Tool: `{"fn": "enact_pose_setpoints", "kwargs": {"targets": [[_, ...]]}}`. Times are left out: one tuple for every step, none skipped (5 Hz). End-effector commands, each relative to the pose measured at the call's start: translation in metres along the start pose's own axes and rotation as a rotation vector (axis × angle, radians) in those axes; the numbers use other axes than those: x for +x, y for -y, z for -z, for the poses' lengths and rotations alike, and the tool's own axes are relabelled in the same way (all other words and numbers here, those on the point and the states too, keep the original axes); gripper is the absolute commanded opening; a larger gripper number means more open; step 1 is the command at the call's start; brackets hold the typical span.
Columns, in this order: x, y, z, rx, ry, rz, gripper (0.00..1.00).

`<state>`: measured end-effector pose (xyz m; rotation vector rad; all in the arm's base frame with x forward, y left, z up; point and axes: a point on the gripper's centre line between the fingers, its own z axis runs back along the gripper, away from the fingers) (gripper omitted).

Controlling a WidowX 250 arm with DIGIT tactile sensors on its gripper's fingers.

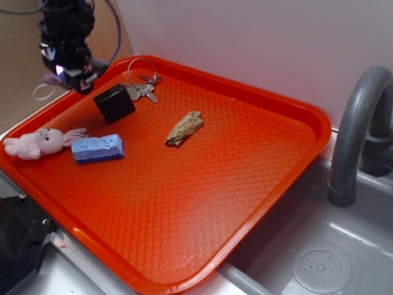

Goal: Grab the gray animal.

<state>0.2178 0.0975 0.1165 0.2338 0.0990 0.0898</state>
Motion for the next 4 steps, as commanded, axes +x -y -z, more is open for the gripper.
{"fn": "enact_pose_setpoints", "kwargs": {"targets": [[-0.005,0.043,-0.085,-0.061,0.122,0.052,0.00],[-0.015,0.054,-0.119,-0.117,0.181,0.051,0.00],[-0.031,0.052,-0.154,-0.191,0.290,0.045,0.00],[-0.030,0.034,-0.169,-0.228,0.327,0.010,0.00]]}}
